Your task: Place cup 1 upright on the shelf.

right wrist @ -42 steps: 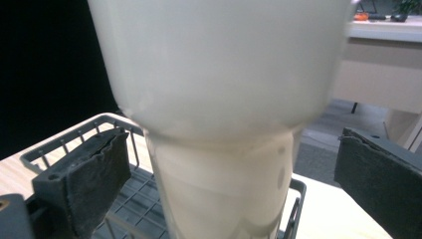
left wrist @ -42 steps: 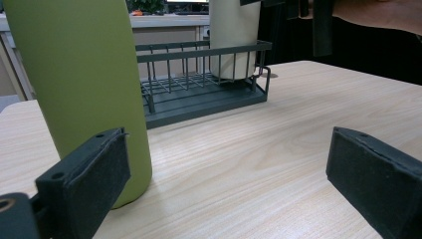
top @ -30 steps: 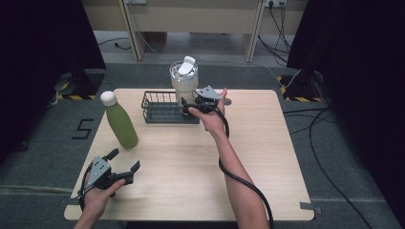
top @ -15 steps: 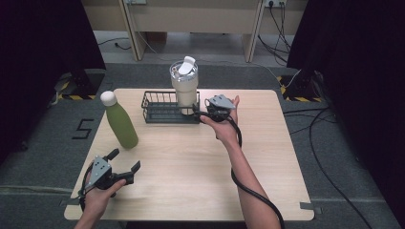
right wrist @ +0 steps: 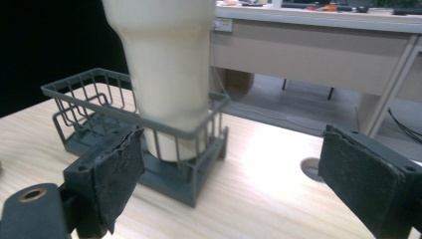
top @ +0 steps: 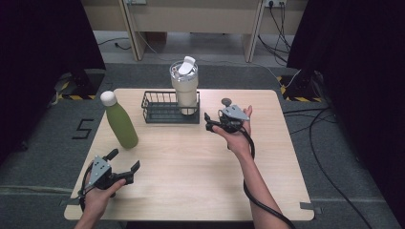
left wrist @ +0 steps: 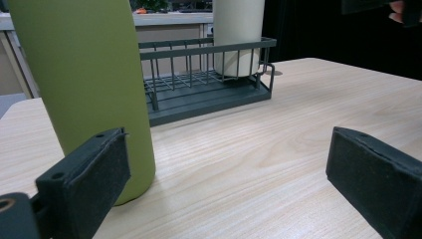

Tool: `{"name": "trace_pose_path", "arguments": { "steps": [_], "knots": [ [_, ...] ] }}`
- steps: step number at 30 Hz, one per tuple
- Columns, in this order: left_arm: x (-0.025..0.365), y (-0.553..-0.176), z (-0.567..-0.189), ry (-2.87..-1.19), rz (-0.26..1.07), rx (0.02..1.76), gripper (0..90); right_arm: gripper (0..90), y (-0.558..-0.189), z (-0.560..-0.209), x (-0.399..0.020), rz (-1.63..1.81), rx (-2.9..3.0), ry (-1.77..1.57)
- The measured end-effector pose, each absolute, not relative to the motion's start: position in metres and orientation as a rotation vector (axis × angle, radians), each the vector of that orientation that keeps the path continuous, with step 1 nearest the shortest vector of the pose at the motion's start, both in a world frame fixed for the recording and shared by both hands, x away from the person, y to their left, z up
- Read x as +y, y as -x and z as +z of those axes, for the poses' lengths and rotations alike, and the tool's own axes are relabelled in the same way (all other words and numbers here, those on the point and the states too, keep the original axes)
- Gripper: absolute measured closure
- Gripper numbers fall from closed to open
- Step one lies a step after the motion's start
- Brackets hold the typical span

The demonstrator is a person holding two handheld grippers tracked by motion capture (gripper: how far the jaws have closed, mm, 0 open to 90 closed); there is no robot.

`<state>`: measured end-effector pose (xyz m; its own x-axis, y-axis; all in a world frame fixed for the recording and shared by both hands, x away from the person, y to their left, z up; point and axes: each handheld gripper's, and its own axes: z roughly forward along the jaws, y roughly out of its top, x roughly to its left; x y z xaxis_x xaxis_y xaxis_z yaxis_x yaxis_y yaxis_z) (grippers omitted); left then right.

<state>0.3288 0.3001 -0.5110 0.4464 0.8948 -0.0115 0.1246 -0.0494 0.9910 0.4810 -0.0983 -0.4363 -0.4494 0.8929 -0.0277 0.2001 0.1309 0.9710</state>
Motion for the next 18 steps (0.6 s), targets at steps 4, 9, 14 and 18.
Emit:
{"name": "trace_pose_path", "arguments": {
  "steps": [4, 9, 14, 18],
  "knots": [
    [0.300, -0.329, -0.511, -1.503, 0.810, 0.943, 2.9, 12.1, -0.473, -0.441, -0.111, 1.347, 1.748, -1.079],
    [0.300, -0.329, -0.511, -1.501, 0.816, 0.946, 2.9, 13.1, -0.460, -0.447, -0.126, 1.334, 1.722, -1.103],
    [0.301, -0.330, -0.511, -1.502, 0.821, 0.951, 3.0, 13.7, -0.447, -0.455, -0.138, 1.324, 1.704, -1.127],
    [0.301, -0.331, -0.510, -1.495, 0.827, 0.955, 2.9, 14.0, -0.437, -0.460, -0.147, 1.316, 1.692, -1.147]
  ]
}}
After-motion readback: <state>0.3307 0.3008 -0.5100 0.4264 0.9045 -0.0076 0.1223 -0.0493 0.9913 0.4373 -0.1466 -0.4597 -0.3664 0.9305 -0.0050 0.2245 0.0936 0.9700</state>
